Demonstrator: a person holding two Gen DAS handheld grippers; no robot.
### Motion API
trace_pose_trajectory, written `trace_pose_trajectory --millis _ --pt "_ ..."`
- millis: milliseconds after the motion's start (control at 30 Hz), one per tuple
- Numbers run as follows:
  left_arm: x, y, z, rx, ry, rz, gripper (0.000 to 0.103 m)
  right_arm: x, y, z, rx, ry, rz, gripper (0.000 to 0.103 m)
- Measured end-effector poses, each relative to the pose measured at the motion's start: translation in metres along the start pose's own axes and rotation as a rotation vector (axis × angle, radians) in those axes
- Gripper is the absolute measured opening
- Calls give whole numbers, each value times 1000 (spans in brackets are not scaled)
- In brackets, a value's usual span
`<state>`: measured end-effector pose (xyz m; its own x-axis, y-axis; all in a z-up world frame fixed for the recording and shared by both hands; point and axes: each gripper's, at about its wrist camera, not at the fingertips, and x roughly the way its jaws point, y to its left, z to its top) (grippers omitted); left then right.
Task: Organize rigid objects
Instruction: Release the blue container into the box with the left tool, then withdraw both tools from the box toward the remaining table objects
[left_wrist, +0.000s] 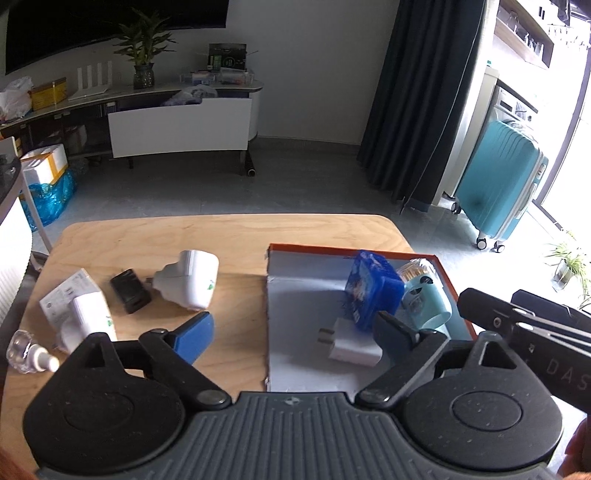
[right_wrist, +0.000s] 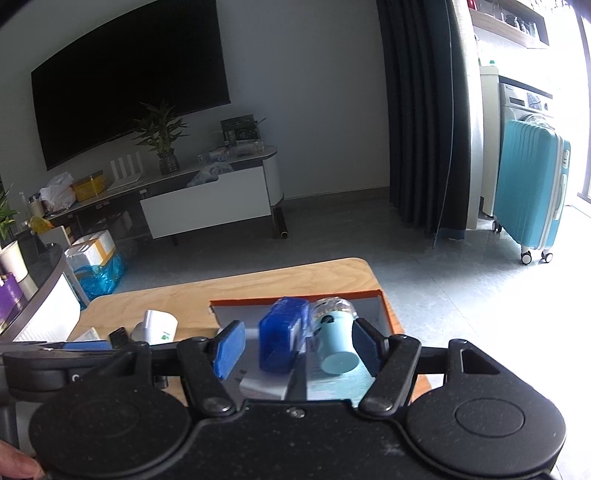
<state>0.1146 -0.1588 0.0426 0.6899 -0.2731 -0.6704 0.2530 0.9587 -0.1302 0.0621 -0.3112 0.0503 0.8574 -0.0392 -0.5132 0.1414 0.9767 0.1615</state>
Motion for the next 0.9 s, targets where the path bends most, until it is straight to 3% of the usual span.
trace_pose_trajectory --millis 900 --pt "-33 85 -34 -85 4 111 96 8 92 -26 -117 76 110 78"
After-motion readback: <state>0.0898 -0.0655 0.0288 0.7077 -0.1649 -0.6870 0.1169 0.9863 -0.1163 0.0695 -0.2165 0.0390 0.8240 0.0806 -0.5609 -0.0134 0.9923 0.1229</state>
